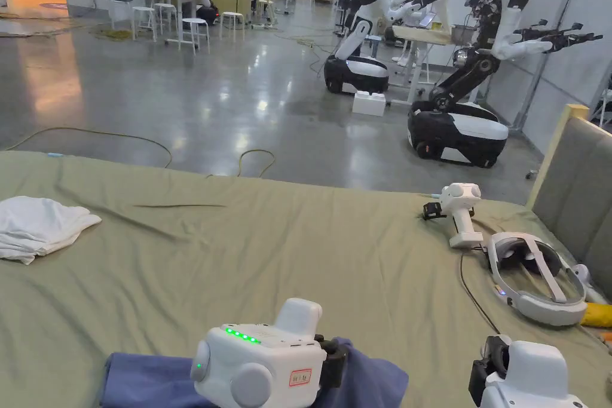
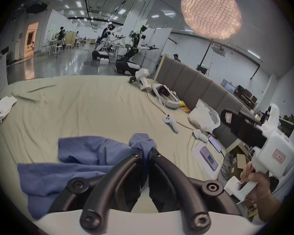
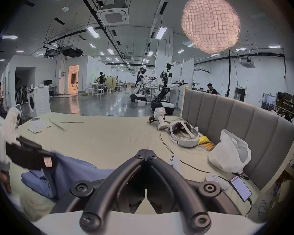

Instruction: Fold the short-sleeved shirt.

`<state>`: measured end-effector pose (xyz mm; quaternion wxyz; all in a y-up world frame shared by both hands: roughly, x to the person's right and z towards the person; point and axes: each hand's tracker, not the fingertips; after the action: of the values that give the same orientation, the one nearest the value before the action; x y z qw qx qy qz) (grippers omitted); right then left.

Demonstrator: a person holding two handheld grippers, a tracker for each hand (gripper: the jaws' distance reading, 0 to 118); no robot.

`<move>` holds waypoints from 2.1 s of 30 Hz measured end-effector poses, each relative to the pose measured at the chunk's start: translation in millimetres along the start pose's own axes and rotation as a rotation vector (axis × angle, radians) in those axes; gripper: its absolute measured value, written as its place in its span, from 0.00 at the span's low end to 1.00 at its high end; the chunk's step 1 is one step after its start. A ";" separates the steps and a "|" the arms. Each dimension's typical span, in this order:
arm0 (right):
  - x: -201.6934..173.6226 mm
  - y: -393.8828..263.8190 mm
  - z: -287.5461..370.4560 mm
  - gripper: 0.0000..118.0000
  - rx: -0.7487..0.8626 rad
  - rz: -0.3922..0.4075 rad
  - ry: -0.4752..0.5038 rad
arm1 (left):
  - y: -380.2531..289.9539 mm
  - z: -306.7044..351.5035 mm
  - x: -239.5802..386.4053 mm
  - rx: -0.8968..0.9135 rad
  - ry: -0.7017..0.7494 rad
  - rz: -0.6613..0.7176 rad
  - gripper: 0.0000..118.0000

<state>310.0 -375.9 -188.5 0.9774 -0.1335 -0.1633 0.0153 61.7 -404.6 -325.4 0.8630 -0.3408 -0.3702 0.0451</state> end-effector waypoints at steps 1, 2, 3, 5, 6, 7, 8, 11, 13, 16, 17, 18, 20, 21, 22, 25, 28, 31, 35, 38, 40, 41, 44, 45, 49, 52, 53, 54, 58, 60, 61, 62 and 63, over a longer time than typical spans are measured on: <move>-1.0 -0.9 0.3 0.00 -0.007 -0.001 0.001 | -4.5 1.1 -0.5 0.000 0.001 -0.001 0.15; -2.3 -2.8 0.6 0.00 -0.013 -0.002 0.003 | -7.2 5.2 -1.6 0.003 0.005 -0.002 0.25; -3.9 -4.3 1.0 0.00 -0.017 -0.002 0.005 | -8.6 9.3 -3.7 0.010 0.006 0.001 0.34; -8.3 -7.2 0.5 0.00 -0.020 0.000 0.019 | -7.7 22.7 -9.6 0.051 0.035 0.010 0.46; -11.6 -7.2 0.5 0.00 -0.021 0.001 0.027 | -5.4 33.7 -14.0 0.089 0.056 0.010 0.49; -14.9 -6.6 0.7 0.00 -0.020 0.002 0.033 | -3.4 42.8 -18.4 0.116 0.067 0.014 0.49; -18.9 -5.2 0.9 0.00 -0.015 0.002 0.043 | -1.1 53.8 -23.9 0.150 0.083 0.023 0.49; -32.3 1.0 1.7 0.00 0.009 -0.005 0.072 | 4.8 86.4 -41.8 0.243 0.164 0.053 0.48; -42.8 5.5 0.7 0.00 0.032 -0.007 0.085 | 5.4 108.1 -51.9 0.312 0.226 0.050 0.48; -60.6 13.7 0.9 0.00 0.073 0.010 0.096 | 4.6 137.2 -62.9 0.377 0.363 0.015 0.45; -66.1 16.4 -0.2 0.00 0.086 0.014 0.104 | 3.5 146.0 -66.1 0.391 0.395 0.001 0.40; -71.8 19.2 -0.4 0.00 0.096 0.018 0.107 | 2.1 152.3 -70.6 0.404 0.423 -0.010 0.32; -81.9 23.6 -0.2 0.00 0.120 0.020 0.109 | -0.1 163.5 -75.0 0.408 0.491 -0.017 0.15; -85.5 25.3 0.1 0.00 0.130 0.020 0.111 | -2.1 167.8 -77.3 0.410 0.511 -0.015 0.11; -89.0 27.7 0.3 0.00 0.138 0.013 0.116 | -4.5 171.5 -81.1 0.408 0.500 -0.013 0.03; -96.6 32.6 -0.7 0.00 0.160 -0.013 0.128 | -13.6 180.3 -88.2 0.424 0.539 0.006 0.00; -101.5 36.2 -3.6 0.00 0.161 -0.019 0.143 | -20.5 178.9 -108.5 0.375 0.536 0.071 0.00; -104.2 35.7 -10.1 0.00 0.124 -0.013 0.170 | -24.8 166.6 -141.1 0.279 0.549 0.172 0.00; -103.3 28.3 -20.0 0.00 0.083 -0.003 0.187 | -27.4 138.6 -202.2 0.135 0.530 0.307 0.00; -101.4 21.8 -26.8 0.00 0.054 0.015 0.191 | -25.1 113.4 -241.2 0.028 0.527 0.368 0.00; -99.3 15.8 -33.1 0.00 0.034 0.029 0.189 | -21.5 92.2 -269.1 -0.056 0.531 0.412 0.01; -98.3 12.2 -36.3 0.00 0.024 0.035 0.186 | -20.4 83.5 -279.4 -0.087 0.534 0.427 0.05; -93.9 4.0 -46.1 0.00 -0.012 0.047 0.176 | -19.8 56.5 -309.0 -0.171 0.498 0.471 0.38; -92.8 1.0 -48.2 0.00 -0.022 0.051 0.171 | -20.2 47.7 -316.9 -0.199 0.490 0.481 0.50; -85.0 -10.6 -58.5 0.00 -0.069 0.061 0.150 | -25.8 17.6 -333.5 -0.309 0.578 0.466 0.55; -78.7 -16.8 -64.6 0.00 -0.097 0.066 0.141 | -33.4 -1.0 -340.5 -0.354 0.577 0.483 0.54; -77.1 -18.5 -65.7 0.00 -0.108 0.070 0.136 | -34.9 -4.0 -336.0 -0.357 0.603 0.465 0.54; -75.0 -20.1 -68.9 0.00 -0.123 0.073 0.134 | -35.7 -0.2 -322.6 -0.335 0.635 0.416 0.52; -66.4 -25.5 -91.4 0.15 -0.234 0.075 0.128 | -40.5 -11.2 -295.1 -0.359 0.677 0.206 0.07; -60.6 -27.4 -109.9 0.25 -0.324 0.057 0.145 | -41.2 -7.2 -294.7 -0.333 0.544 0.272 0.05; -57.3 -28.9 -119.3 0.31 -0.370 0.043 0.171 | -42.4 -6.0 -295.5 -0.326 0.494 0.336 0.05; -53.9 -31.2 -130.0 0.45 -0.416 0.025 0.191 | -44.6 -3.4 -298.3 -0.319 0.482 0.368 0.05; -51.7 -33.7 -141.5 0.54 -0.477 0.025 0.197 | -44.5 0.4 -294.8 -0.310 0.515 0.334 0.05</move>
<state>306.4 -448.4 -324.7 0.9293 -0.3629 -0.0646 -0.0246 -159.2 -535.8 -476.9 0.8468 -0.5239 -0.0819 0.0414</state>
